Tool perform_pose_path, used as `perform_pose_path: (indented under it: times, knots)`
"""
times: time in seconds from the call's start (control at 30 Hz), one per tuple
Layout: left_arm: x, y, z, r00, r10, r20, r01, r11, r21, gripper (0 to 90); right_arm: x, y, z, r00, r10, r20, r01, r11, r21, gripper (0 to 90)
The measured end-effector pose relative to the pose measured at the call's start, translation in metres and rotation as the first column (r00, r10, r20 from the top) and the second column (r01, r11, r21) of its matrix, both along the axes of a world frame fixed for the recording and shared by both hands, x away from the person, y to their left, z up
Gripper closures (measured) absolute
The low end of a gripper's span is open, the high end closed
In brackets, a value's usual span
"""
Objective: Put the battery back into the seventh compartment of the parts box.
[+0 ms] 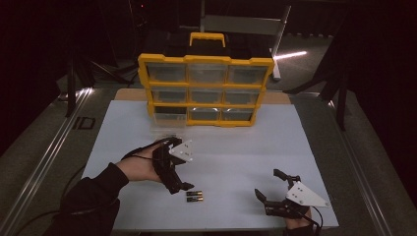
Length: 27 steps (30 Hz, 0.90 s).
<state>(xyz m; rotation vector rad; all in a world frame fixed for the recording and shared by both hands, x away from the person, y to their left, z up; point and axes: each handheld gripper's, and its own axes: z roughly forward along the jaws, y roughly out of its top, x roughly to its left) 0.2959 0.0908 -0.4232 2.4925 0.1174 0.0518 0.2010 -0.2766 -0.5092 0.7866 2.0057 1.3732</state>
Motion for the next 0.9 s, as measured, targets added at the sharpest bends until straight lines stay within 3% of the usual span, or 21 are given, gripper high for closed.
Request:
perform_pose_path:
  times: [0.2, 0.27, 0.43, 0.63, 0.73, 0.9]
  knots:
    - [-0.005, -0.004, -0.009, 0.9999, -0.011, 0.003, 0.011, 0.9999, -0.007, 1.1, 0.000, 0.000, 0.000, 1.0000, 0.001, -0.005, -0.001, 1.000, 0.001, 10.4]
    - [-0.006, -0.006, -0.015, 0.9999, -0.009, -0.008, 0.009, 0.9996, -0.027, 1.2, 0.000, 0.000, 0.000, 1.0000, 0.001, -0.006, -0.001, 1.000, 0.002, 10.4]
    - [-0.009, -0.008, -0.021, 0.9997, -0.014, 0.020, 0.015, 0.9991, -0.040, 2.3, 0.000, 0.000, -0.001, 1.0000, 0.001, -0.006, -0.001, 1.000, 0.003, 10.3]
    - [-0.011, -0.012, -0.032, 0.9998, -0.018, -0.002, 0.018, 0.9979, -0.061, 4.4, -0.001, 0.000, 0.000, 1.0000, -0.001, -0.007, 0.001, 1.000, 0.007, 10.3]
    - [-0.011, -0.012, -0.037, 0.9997, -0.025, -0.002, 0.025, 0.9964, -0.082, 11.2, 0.000, 0.000, -0.001, 1.0000, 0.002, -0.008, -0.002, 1.000, 0.002, 10.3]
    - [-0.010, -0.011, -0.047, 0.9993, -0.036, -0.012, 0.035, 0.9963, -0.079, 16.8, 0.000, 0.000, -0.002, 0.9999, 0.000, -0.015, 0.000, 1.000, 0.004, 10.3]
